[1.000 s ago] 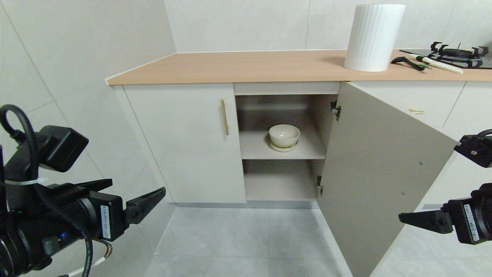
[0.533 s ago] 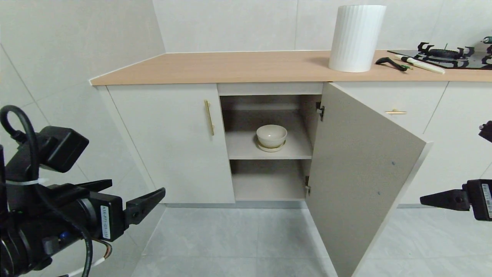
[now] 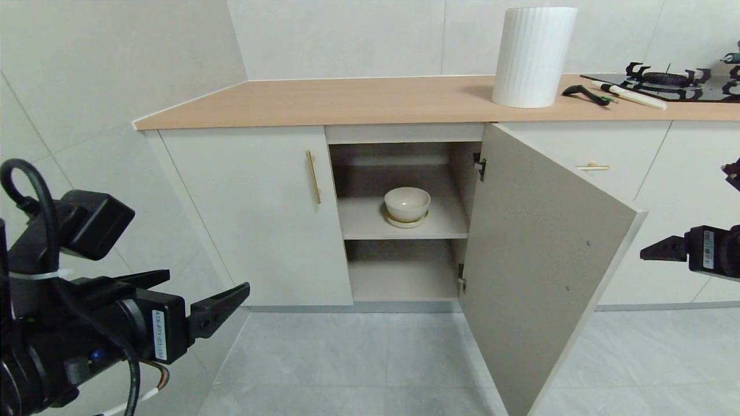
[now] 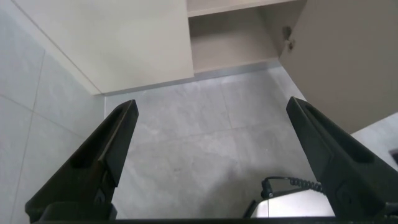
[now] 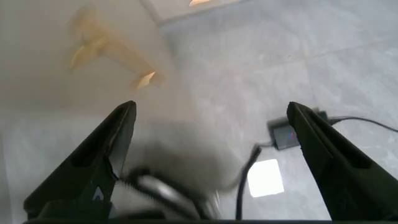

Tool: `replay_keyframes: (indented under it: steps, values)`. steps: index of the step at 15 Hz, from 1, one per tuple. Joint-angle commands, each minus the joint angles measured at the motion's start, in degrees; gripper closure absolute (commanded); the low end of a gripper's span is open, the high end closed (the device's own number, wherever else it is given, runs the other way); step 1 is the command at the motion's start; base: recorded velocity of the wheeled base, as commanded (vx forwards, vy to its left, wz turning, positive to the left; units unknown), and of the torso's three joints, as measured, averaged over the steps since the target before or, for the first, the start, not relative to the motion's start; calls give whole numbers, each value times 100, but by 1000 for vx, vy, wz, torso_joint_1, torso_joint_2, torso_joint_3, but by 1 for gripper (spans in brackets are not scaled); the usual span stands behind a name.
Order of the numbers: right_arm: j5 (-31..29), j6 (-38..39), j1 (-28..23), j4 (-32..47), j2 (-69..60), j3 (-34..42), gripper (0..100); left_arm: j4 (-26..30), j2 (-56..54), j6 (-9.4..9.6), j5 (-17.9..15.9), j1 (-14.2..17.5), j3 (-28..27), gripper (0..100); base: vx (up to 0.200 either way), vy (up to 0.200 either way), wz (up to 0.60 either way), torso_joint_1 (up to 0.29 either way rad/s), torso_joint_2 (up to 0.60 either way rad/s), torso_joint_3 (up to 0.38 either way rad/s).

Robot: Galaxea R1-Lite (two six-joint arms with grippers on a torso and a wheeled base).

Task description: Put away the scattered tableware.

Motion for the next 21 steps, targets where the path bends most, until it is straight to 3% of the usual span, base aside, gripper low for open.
replay_keyframes:
  steps: [1,8,14,21]
  values:
    - [-106,186,-70,-419,486,133,0,-2,8,-3,4,-10,0,0,0,0,0,0,0,0]
    - [-150,484,141,-1860,1048,642,0,-2,17,-3,4,-1,0,0,0,0,0,0,0,0]
    - [-142,502,1081,-2343,1611,651,0,-2,44,-12,-5,-1,9,0,0,0,0,0,0,0]
    - [-98,484,2109,-3969,2437,598,0,7,44,-12,12,-1,9,0,0,0,0,0,0,0]
